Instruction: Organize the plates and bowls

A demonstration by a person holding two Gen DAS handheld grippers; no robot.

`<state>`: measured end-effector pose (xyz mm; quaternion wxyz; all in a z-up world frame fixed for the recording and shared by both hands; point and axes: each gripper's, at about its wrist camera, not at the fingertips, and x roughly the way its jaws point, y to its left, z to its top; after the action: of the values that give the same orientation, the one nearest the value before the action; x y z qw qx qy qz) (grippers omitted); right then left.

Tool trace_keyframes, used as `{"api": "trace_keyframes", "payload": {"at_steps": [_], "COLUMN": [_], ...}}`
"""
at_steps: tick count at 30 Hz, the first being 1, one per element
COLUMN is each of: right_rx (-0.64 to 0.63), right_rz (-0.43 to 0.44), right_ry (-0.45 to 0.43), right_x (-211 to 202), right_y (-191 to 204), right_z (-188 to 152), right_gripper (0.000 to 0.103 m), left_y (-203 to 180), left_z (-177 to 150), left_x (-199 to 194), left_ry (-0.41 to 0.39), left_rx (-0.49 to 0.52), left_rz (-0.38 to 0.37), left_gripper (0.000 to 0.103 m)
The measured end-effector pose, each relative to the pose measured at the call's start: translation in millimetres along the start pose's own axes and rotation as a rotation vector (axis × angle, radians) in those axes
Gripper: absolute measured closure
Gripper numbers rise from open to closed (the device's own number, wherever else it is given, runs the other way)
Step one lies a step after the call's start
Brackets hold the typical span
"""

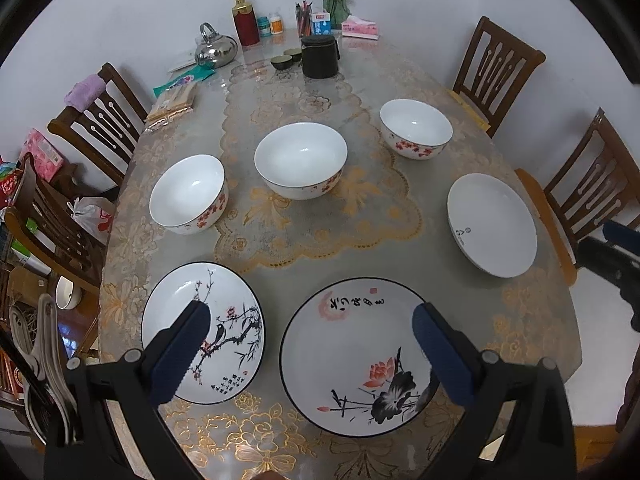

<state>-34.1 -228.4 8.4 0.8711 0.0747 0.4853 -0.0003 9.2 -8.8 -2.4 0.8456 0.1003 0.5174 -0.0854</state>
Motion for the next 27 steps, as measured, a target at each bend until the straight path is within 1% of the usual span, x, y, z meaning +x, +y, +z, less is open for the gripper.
{"api": "trace_keyframes", "payload": {"at_steps": [10, 27], "right_rx": [0.018, 0.016], "right_rz": [-0.003, -0.004], "right_ry": [0.008, 0.017], "right_x": [1.3, 5.8], "right_y": [-3.3, 0.0], "right_z": [-1.7, 1.9], "right_gripper": [0.009, 0.009], "left_y": [-7.7, -5.3], "left_z": [3.9, 6.2], "left_x": [2.5, 2.0], "left_ry": [0.004, 0.005], "left_rx": [0.033, 0.031], "left_rz": [-0.011, 0.000], "left_gripper": [0.000, 0.000]}}
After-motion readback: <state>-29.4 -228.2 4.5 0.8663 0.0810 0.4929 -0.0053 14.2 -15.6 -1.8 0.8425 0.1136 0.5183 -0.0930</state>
